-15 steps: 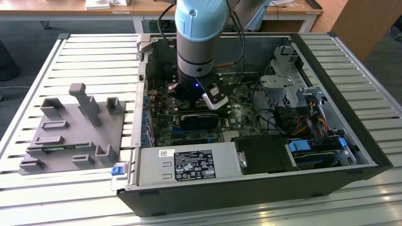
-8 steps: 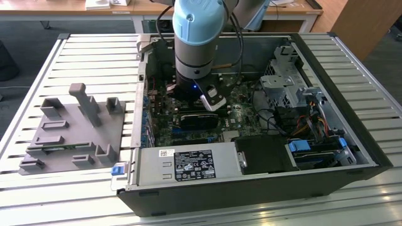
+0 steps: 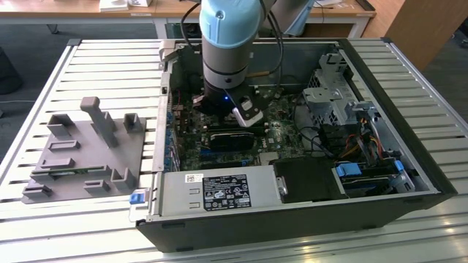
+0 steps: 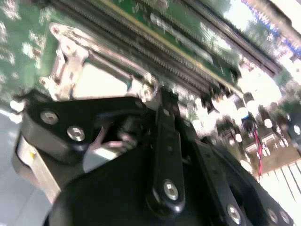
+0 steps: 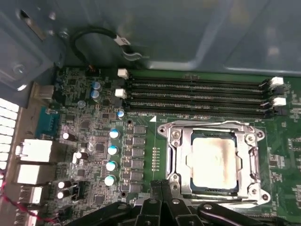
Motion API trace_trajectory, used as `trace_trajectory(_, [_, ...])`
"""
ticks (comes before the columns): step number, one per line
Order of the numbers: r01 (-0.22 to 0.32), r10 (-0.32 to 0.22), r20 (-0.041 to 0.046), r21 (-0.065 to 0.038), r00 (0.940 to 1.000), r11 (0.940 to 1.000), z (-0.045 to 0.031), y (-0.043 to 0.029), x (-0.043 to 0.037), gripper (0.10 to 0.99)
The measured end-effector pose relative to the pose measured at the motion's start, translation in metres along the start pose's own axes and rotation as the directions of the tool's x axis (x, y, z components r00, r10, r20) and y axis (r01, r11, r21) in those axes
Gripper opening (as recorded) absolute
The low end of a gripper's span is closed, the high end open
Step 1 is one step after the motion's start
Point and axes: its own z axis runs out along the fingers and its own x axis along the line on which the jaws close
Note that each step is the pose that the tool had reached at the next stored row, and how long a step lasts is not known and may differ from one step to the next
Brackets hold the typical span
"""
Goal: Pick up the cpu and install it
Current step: 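Install the second cpu locking lever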
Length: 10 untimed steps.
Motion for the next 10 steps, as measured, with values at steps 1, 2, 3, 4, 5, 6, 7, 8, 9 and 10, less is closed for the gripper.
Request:
trace_trajectory(1, [0.000, 0.000, -0.0001, 0.000, 1.0000, 1.0000, -0.0036, 0.0009, 0.0003, 0.106])
trace_trajectory(2, [0.000, 0.000, 0.0000, 0.000, 1.0000, 1.0000, -0.0067, 0.0018, 0.0005, 0.106])
trace_trajectory(3, [0.000, 0.000, -0.0001, 0.000, 1.0000, 1.0000, -0.0094, 0.0025, 0.0006, 0.106])
trace_trajectory(4, [0.000, 0.000, 0.0000, -0.001, 1.0000, 1.0000, -0.0111, 0.0029, 0.0005, 0.106])
trace_trajectory(5, [0.000, 0.000, 0.0000, -0.001, 1.0000, 1.0000, -0.0127, 0.0034, 0.0006, 0.106])
trace_trajectory(6, [0.000, 0.000, 0.0000, -0.001, 1.0000, 1.0000, -0.0147, 0.0039, 0.0006, 0.106])
trace_trajectory(7, [0.000, 0.000, -0.0001, 0.000, 1.0000, 1.0000, -0.0171, 0.0048, 0.0006, 0.106])
trace_trajectory(8, [0.000, 0.000, -0.0002, 0.000, 1.0000, 1.0000, -0.0192, 0.0055, 0.0006, 0.106])
trace_trajectory(9, [0.000, 0.000, -0.0001, 0.000, 1.0000, 1.0000, -0.0213, 0.0061, 0.0006, 0.106])
trace_trajectory(10, [0.000, 0.000, 0.0000, 0.000, 1.0000, 1.0000, -0.0237, 0.0067, 0.0006, 0.106])
